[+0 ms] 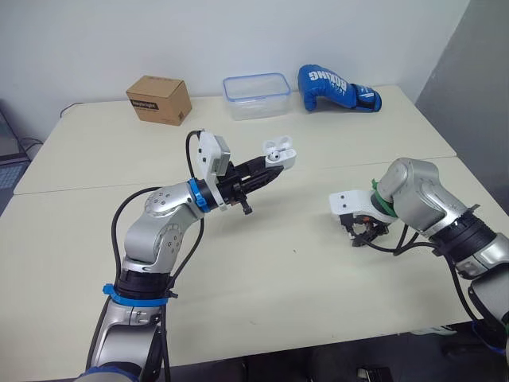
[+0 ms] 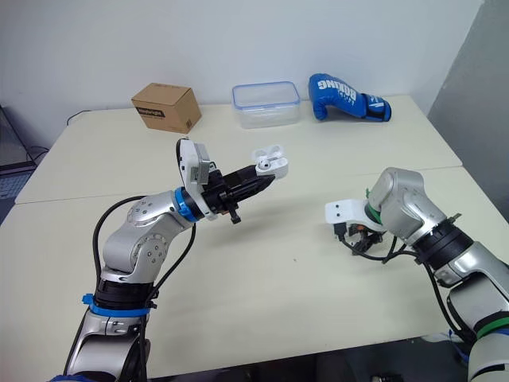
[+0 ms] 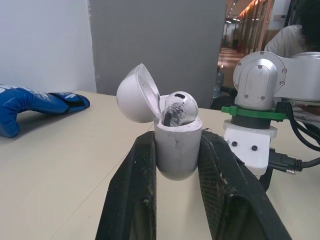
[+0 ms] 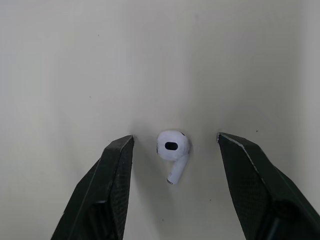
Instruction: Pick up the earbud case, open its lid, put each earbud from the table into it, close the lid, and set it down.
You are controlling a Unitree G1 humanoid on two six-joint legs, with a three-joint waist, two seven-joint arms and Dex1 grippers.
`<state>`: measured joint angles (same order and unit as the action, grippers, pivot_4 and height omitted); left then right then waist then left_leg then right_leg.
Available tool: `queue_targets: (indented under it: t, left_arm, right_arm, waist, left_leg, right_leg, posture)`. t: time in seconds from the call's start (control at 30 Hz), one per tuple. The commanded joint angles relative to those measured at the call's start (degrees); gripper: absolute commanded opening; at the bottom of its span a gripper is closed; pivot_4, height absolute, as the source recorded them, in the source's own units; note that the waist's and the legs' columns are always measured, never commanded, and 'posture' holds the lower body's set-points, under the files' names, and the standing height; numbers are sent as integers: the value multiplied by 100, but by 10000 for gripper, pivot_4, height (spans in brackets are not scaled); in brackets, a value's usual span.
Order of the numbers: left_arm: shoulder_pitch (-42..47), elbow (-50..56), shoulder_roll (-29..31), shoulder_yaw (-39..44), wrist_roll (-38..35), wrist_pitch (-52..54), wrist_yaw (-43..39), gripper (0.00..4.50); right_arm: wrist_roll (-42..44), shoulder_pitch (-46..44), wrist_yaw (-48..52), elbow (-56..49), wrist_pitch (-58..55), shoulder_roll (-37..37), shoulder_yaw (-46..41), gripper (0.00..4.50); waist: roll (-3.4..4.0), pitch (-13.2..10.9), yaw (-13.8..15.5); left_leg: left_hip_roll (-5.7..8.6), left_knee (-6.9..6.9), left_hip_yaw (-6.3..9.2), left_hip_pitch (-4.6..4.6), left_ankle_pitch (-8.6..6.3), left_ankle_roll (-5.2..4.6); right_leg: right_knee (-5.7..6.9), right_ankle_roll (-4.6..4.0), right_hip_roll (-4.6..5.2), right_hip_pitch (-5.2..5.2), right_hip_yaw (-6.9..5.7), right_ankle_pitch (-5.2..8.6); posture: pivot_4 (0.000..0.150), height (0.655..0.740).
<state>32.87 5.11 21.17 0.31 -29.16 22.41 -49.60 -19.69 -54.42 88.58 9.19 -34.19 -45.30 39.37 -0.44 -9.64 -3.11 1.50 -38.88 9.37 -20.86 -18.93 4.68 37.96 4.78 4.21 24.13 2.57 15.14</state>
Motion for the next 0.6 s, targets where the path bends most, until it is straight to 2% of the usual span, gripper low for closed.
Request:
queue_targets:
  t: [0.03,0.1,0.23,0.6]
  left_arm:
    - [61,230,16,23,-60,-92,-33,7847]
    - [77,214,11,21,-59,-95,-35,7847]
    - [94,200,0,14,-54,-100,-31,7847]
    - [111,184,6,16,-55,-96,-38,7847]
  right_arm:
    - [-48,48,142,-292,-98,-94,-97,27781]
    - [-48,65,133,-331,-113,-101,-98,27781]
    - [-77,85,96,-383,-99,-118,-84,19049]
    - [-307,167,-83,-319,106,-140,-90,19049]
  waist:
    - [0,0,2]
    - [0,0,3]
    - [0,0,3]
    - [0,0,4]
  left_leg:
    - [0,0,0,0,0,0]
    - [0,0,0,0,0,0]
    - [0,0,0,0,0,0]
    - [0,-1,0,0,0,0]
  right_leg:
    - [0,0,0,0,0,0]
    - [1,0,0,0,0,0]
    - [1,0,0,0,0,0]
    - [1,0,0,-1,0,0]
  posture:
    - [1500,7400]
    - [1500,7400]
    - [1500,7400]
    - [1500,7400]
